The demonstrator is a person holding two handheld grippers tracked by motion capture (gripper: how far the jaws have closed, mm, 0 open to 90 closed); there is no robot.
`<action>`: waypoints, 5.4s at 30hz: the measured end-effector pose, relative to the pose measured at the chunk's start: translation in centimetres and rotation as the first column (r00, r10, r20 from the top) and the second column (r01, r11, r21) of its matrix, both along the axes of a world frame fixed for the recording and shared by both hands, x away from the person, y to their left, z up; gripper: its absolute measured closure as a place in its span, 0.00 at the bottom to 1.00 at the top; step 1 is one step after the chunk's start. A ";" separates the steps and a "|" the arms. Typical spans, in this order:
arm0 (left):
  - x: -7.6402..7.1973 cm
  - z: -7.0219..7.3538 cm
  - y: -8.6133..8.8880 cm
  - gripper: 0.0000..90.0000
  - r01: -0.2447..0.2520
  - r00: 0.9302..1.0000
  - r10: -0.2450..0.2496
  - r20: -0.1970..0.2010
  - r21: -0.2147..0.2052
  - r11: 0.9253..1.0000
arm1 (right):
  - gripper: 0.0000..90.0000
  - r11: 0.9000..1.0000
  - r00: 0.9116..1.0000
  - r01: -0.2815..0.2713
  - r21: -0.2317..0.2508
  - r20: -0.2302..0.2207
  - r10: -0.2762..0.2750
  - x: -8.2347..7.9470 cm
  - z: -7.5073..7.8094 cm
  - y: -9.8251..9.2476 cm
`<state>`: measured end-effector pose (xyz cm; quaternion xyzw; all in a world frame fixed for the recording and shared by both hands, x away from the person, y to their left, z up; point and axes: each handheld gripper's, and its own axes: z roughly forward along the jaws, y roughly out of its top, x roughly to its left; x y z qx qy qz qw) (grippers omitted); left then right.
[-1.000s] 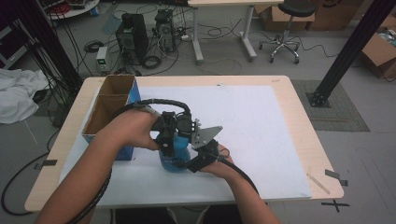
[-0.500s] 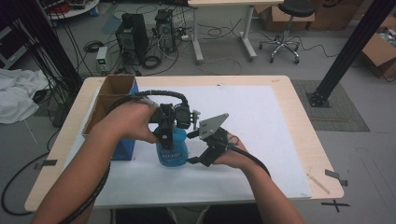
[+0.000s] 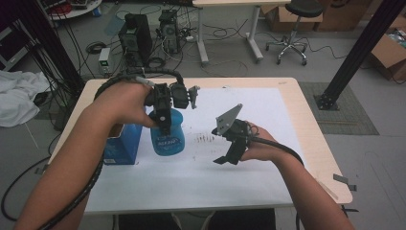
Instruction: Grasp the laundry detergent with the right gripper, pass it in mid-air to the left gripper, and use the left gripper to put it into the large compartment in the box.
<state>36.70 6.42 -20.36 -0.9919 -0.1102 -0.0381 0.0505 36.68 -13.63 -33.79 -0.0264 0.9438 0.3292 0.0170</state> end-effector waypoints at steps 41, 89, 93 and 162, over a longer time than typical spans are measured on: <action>4.2 11.9 13.7 0.43 -0.904 0.425 0.905 -0.016 -0.051 0.424 | 0.00 0.942 0.997 -0.051 -0.332 0.032 0.066 0.6 1.7 -2.0; 7.5 -2.7 17.4 0.43 -0.962 0.273 0.962 -0.017 -0.030 0.273 | 0.00 0.940 0.998 -0.025 -0.340 0.038 0.041 0.9 0.9 -2.7; 7.7 -4.1 17.5 0.43 -0.960 0.281 0.959 -0.028 -0.014 0.281 | 0.00 0.940 0.999 -0.022 -0.340 0.036 0.037 1.0 0.7 -2.8; 6.3 -5.3 17.7 0.31 -0.931 0.359 0.933 -0.020 -0.070 0.357 | 0.00 0.940 0.998 -0.004 -0.341 0.050 0.022 0.6 0.8 -2.6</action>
